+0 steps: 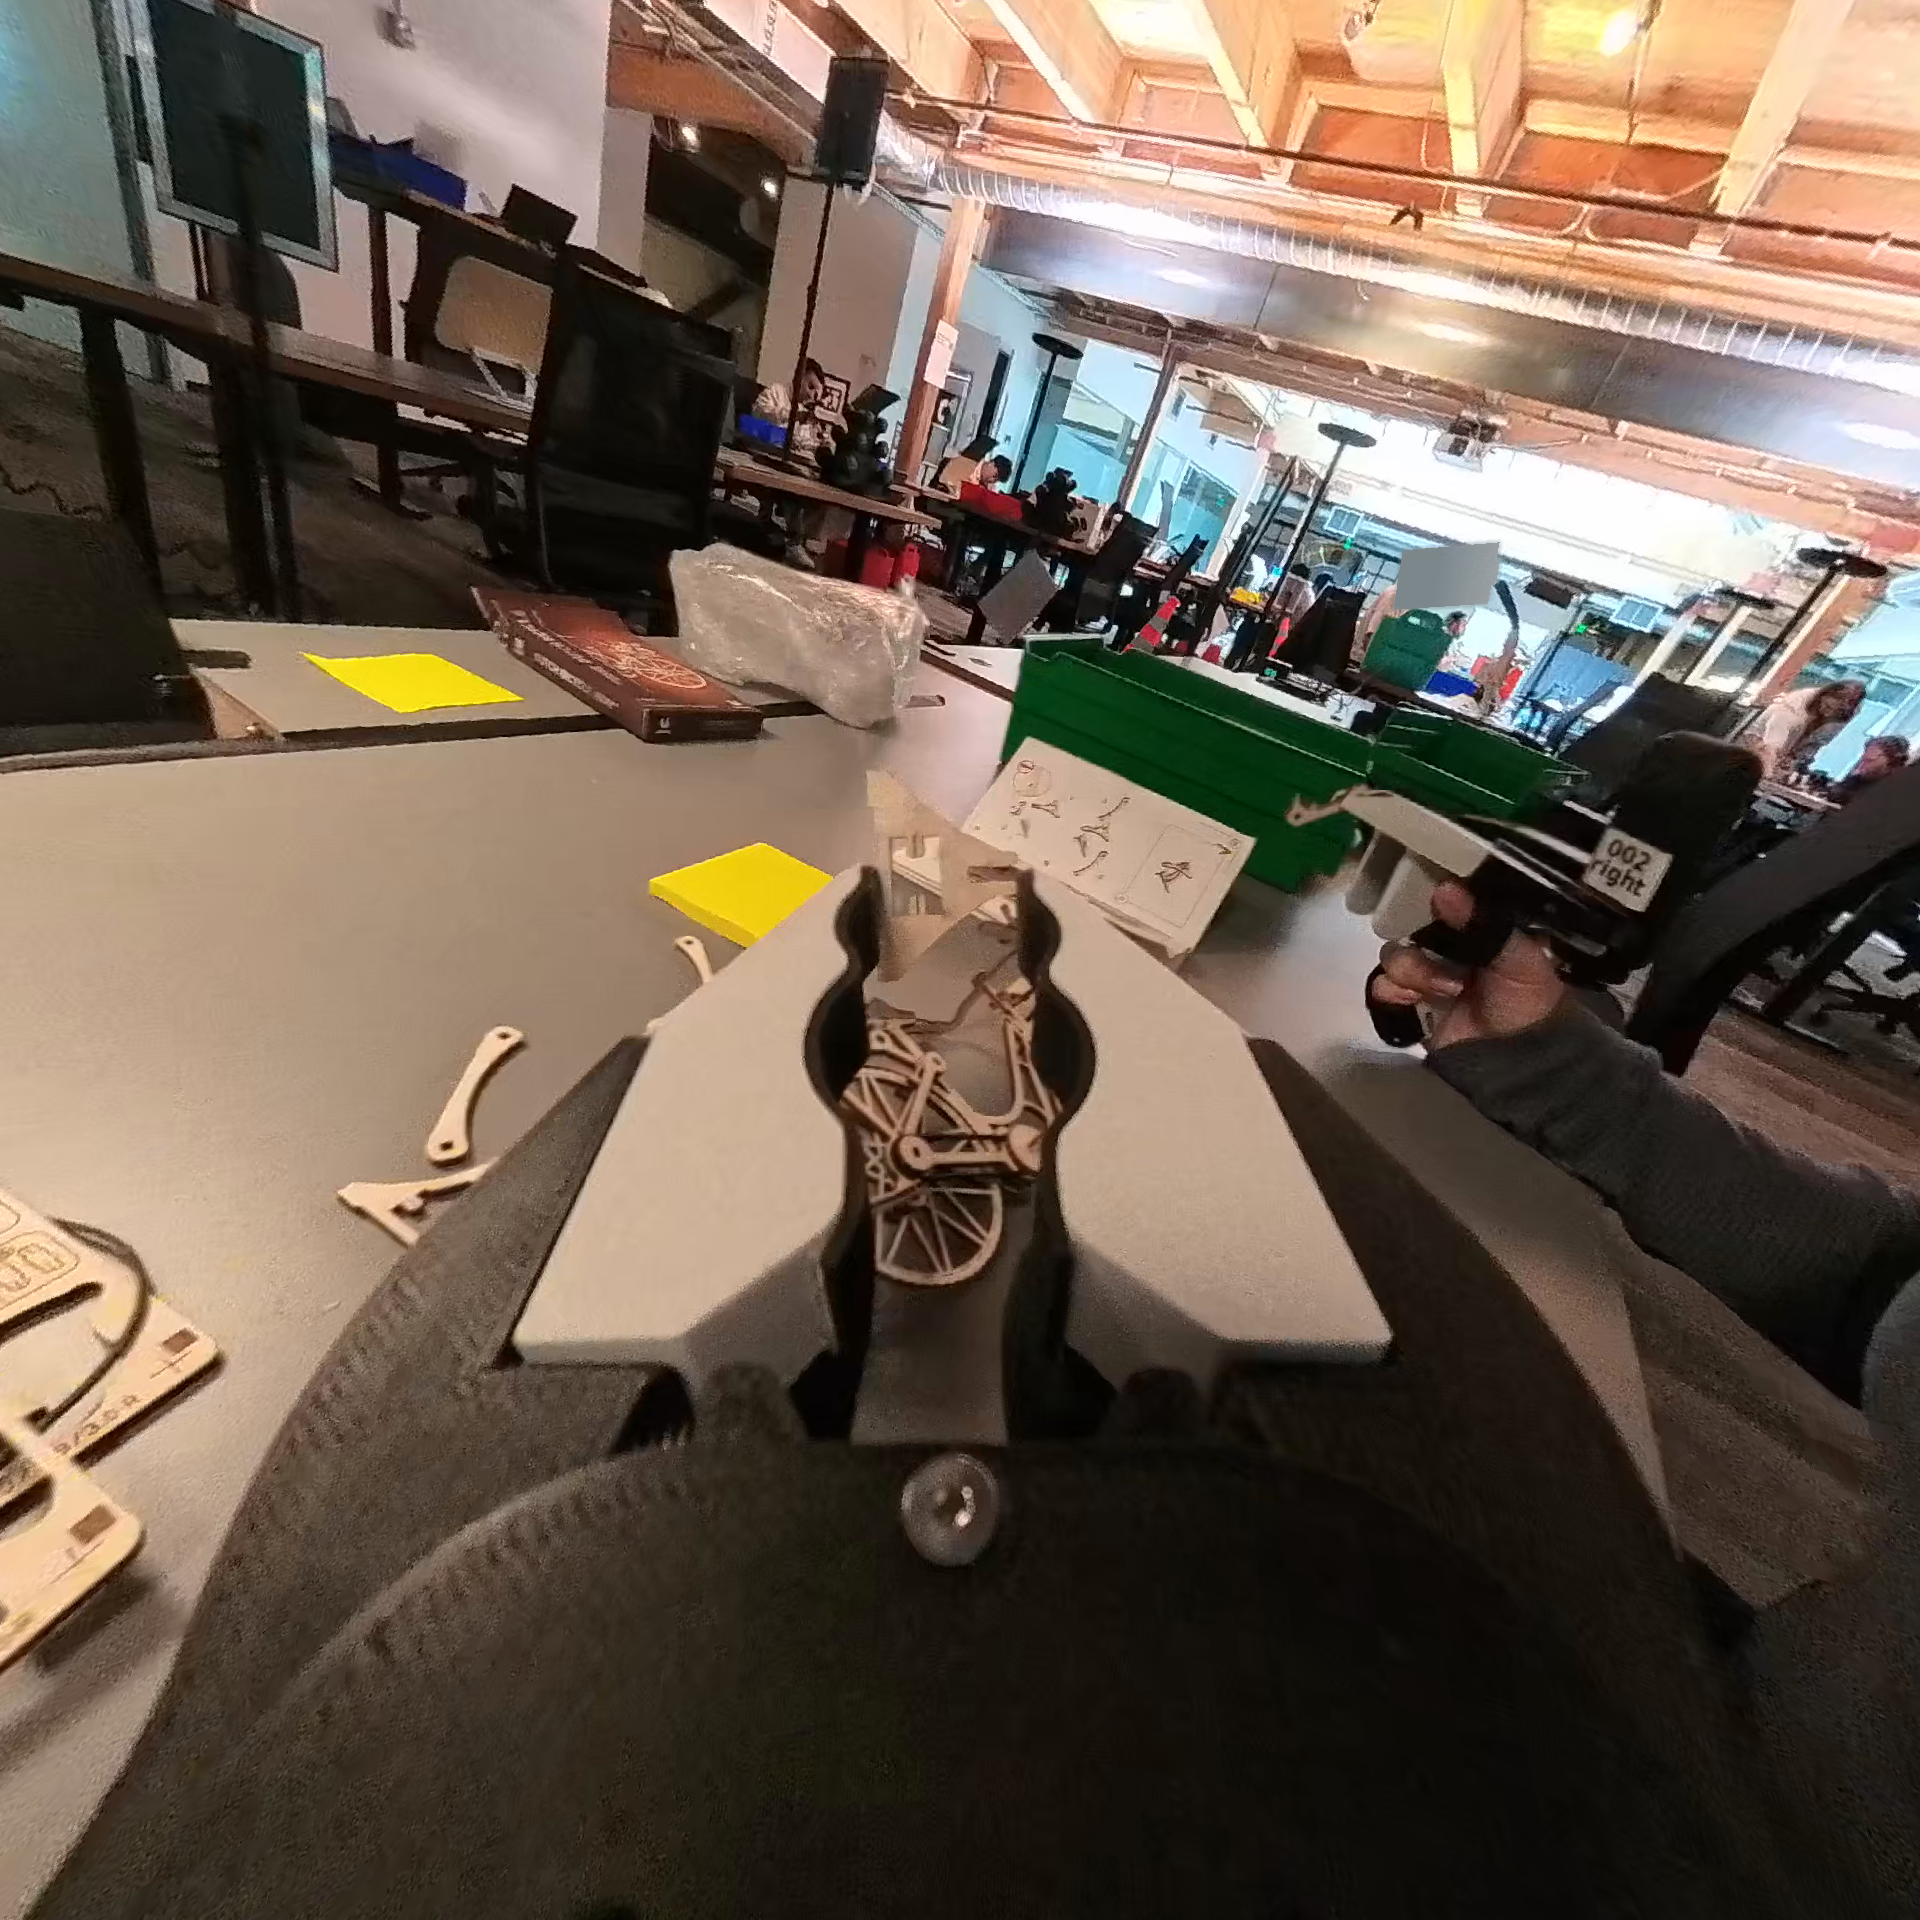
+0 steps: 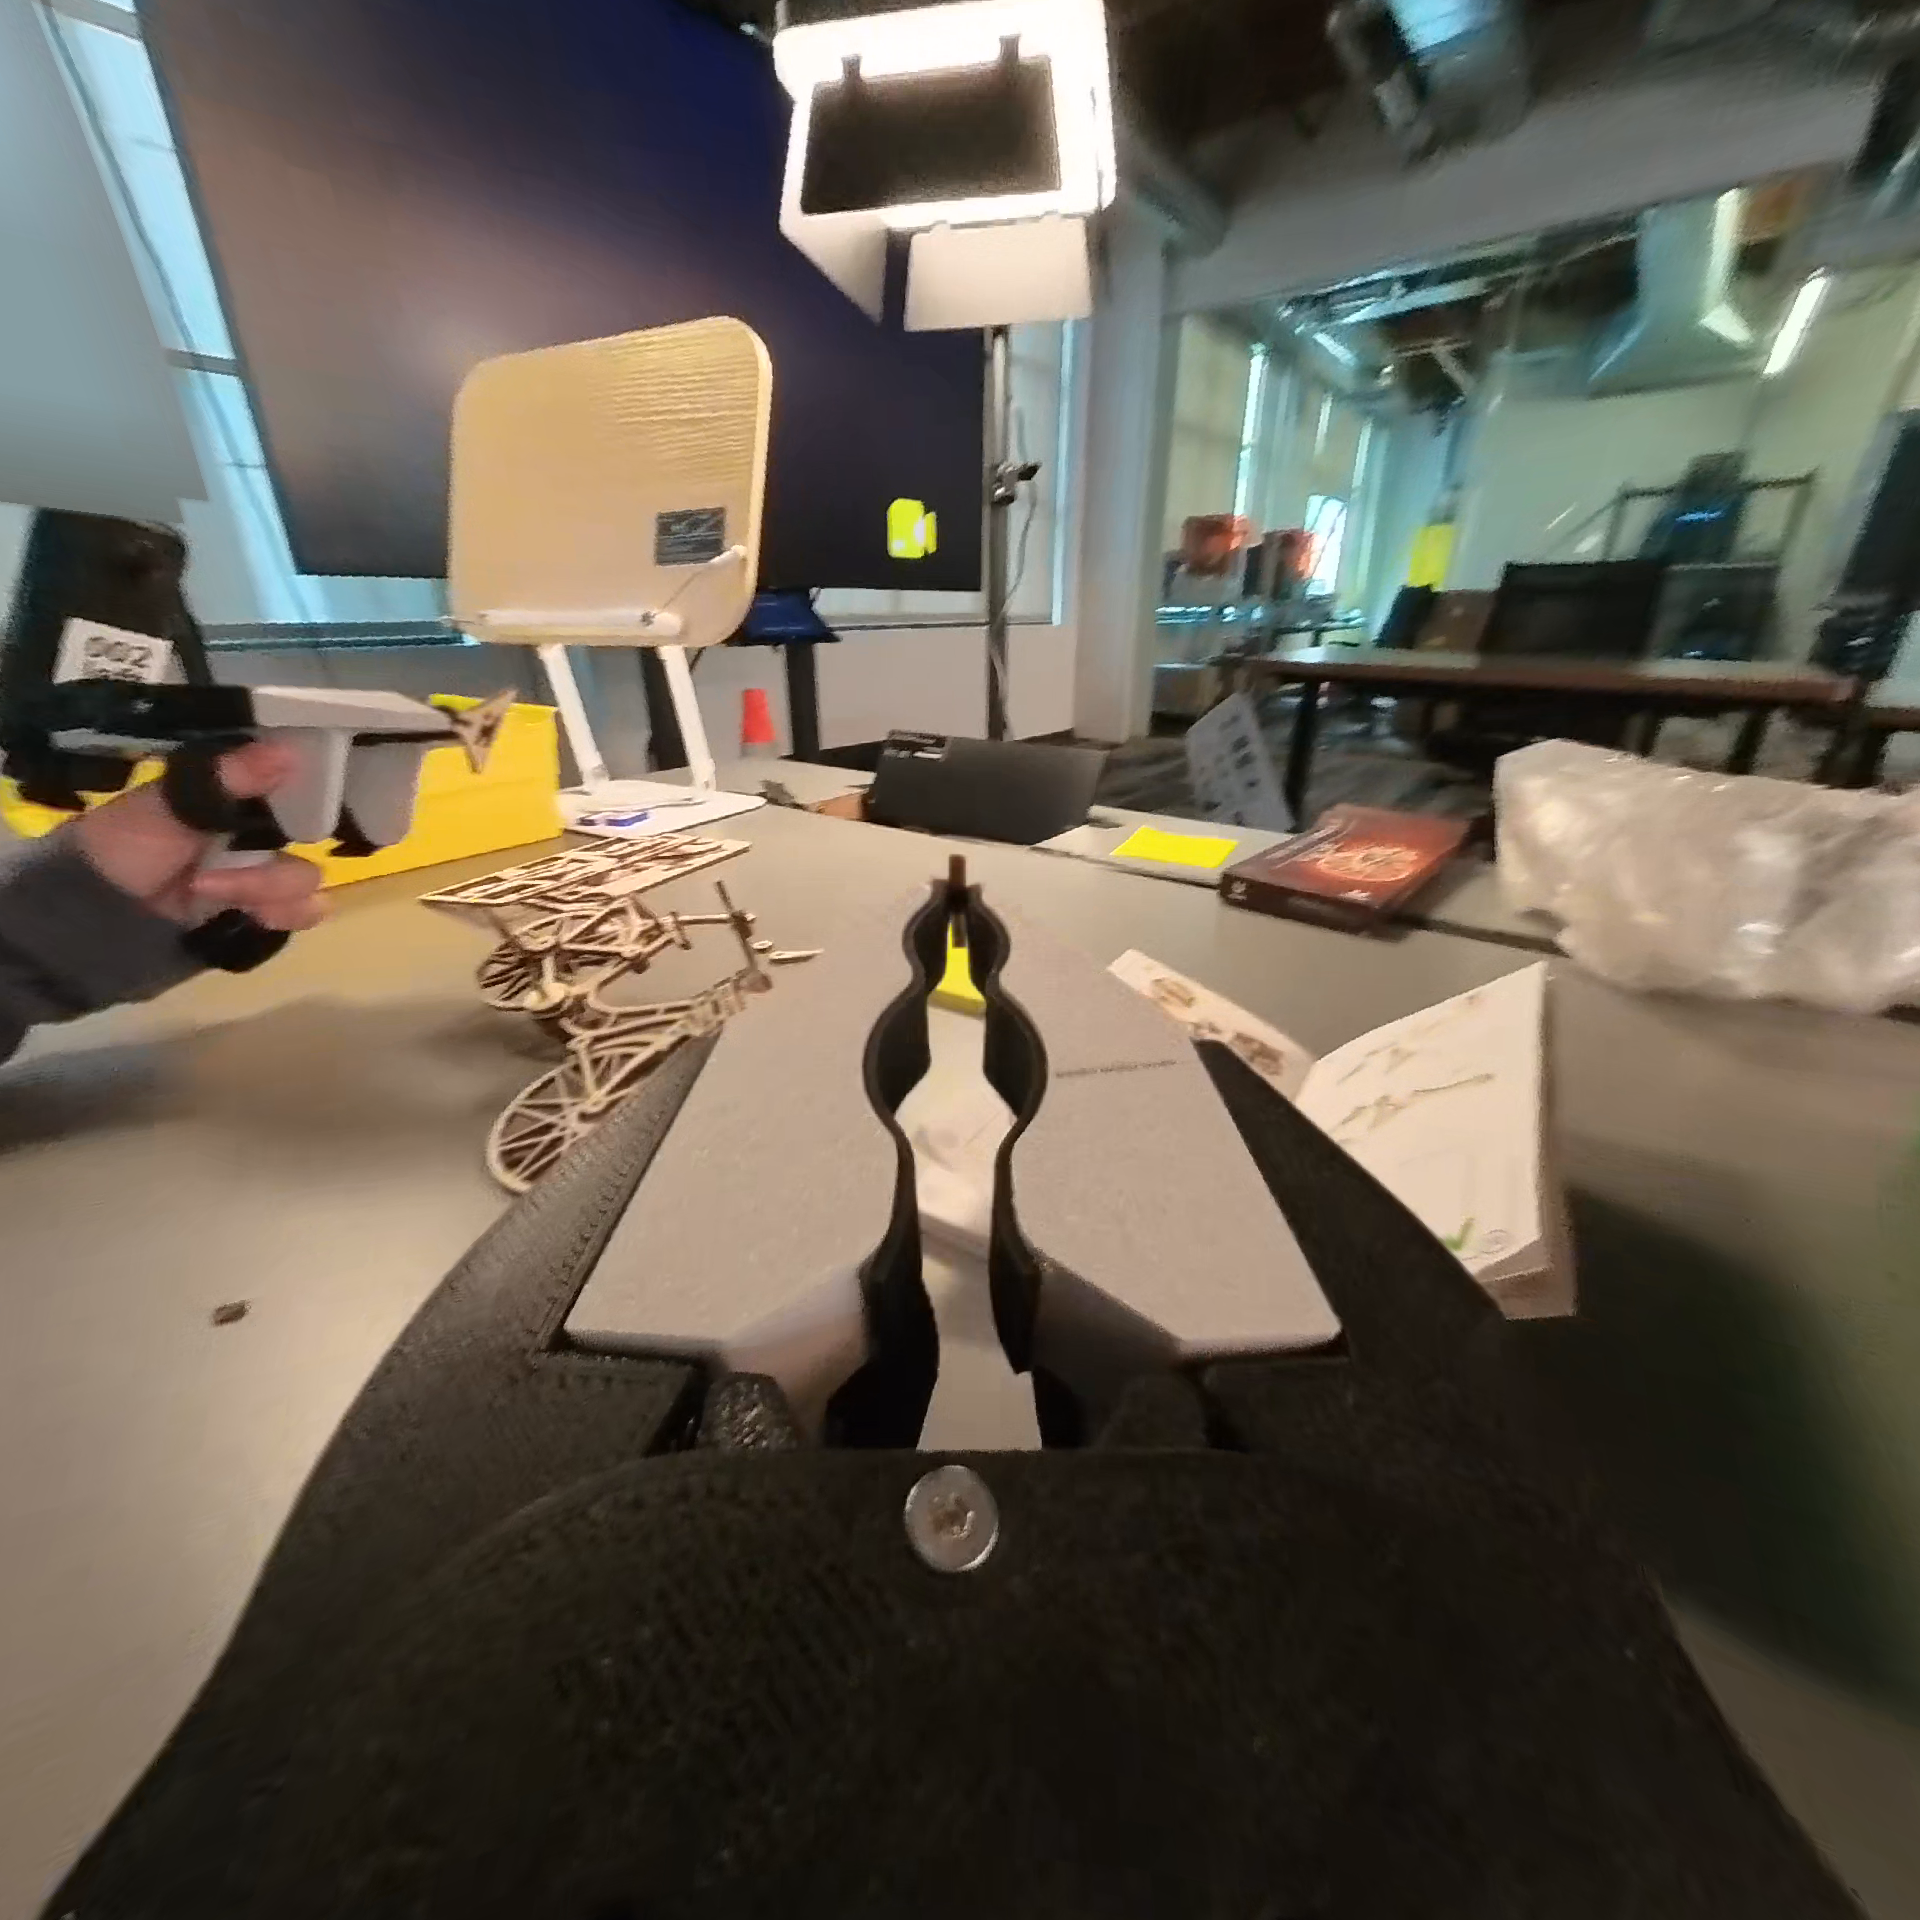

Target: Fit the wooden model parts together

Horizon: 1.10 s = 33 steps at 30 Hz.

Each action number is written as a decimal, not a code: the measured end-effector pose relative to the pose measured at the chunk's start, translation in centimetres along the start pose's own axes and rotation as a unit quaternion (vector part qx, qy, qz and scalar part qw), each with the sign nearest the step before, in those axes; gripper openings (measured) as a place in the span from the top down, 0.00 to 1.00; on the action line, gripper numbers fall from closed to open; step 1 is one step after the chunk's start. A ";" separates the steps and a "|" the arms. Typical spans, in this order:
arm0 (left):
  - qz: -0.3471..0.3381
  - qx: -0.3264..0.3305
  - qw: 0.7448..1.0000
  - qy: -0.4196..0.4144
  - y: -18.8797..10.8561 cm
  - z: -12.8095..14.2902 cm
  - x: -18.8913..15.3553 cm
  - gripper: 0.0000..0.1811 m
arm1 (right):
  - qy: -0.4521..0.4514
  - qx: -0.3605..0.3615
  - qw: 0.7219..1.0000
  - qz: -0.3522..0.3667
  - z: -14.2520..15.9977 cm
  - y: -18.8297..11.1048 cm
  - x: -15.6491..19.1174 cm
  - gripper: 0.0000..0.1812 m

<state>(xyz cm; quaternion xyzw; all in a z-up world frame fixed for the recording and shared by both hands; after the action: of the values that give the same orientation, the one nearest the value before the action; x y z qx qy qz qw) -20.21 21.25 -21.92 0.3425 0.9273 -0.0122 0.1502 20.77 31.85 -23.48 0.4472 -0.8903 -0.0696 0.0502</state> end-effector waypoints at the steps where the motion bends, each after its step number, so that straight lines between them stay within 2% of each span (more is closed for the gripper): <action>1: -0.007 -0.001 1.000 0.001 -0.1 0.1 0.2 0.87 | -0.002 -0.002 1.000 0.009 0.0 0.1 -0.1 1.00; 4: -0.017 0.006 1.000 -0.005 -0.1 0.3 0.7 0.87 | 0.020 -0.008 1.000 0.012 0.1 0.5 -0.4 1.00; 11: -0.006 0.022 1.000 -0.019 0.5 0.9 0.8 0.87 | 0.137 -0.041 0.990 0.002 0.3 0.1 -2.2 1.00; 14: 0.012 0.022 1.000 -0.017 1.1 0.9 0.4 0.86 | 0.167 -0.015 0.986 -0.017 0.6 0.5 -2.4 1.00; 16: 0.025 0.022 0.999 -0.009 1.5 0.8 -0.2 0.87 | 0.237 0.058 0.969 -0.029 1.2 1.1 -2.5 1.00; 19: 0.041 0.028 0.999 0.005 2.3 0.7 -1.7 0.86 | 0.360 0.235 0.900 -0.068 2.7 1.8 -1.2 1.00; 21: 0.057 0.036 0.998 0.013 3.0 0.6 -3.0 0.87 | 0.376 0.323 0.864 -0.084 3.7 1.8 0.2 1.00; 23: 0.083 0.041 0.996 0.017 4.0 0.5 -4.4 0.87 | 0.364 0.364 0.854 -0.076 4.3 1.6 1.3 1.00; 25: 0.102 0.045 0.994 0.018 5.0 0.5 -5.6 0.86 | 0.351 0.379 0.854 -0.065 4.5 1.2 2.0 0.99; 27: 0.115 0.047 0.992 0.017 5.7 0.6 -6.6 0.86 | 0.317 0.384 0.867 -0.026 4.1 0.8 2.3 0.85; 30: 0.114 0.058 0.991 0.036 6.2 0.9 -7.8 0.86 | 0.235 0.390 0.889 0.054 2.9 -0.2 2.3 0.72; 32: 0.108 0.066 0.990 0.053 6.5 1.1 -8.5 0.86 | 0.191 0.352 0.914 0.063 1.2 -0.2 3.0 0.72; 33: 0.107 0.069 0.990 0.063 6.7 1.2 -8.9 0.86 | 0.191 0.315 0.929 0.037 0.0 0.2 4.0 0.74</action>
<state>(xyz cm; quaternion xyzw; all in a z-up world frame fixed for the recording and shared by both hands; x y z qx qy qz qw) -9.20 20.56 -19.99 0.4491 0.8901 -0.0388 0.0677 18.23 28.77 -23.32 0.4112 -0.8563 0.3027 0.0784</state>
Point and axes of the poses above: each gripper's, where its closed fingertips meet, y out along the fingers, z out of its underside, x = y × z across the jaws, the point moved 10 cm from there along -y, back along the fingers, and after that the axes turned 7 degrees about z, right-handed, at the moved point
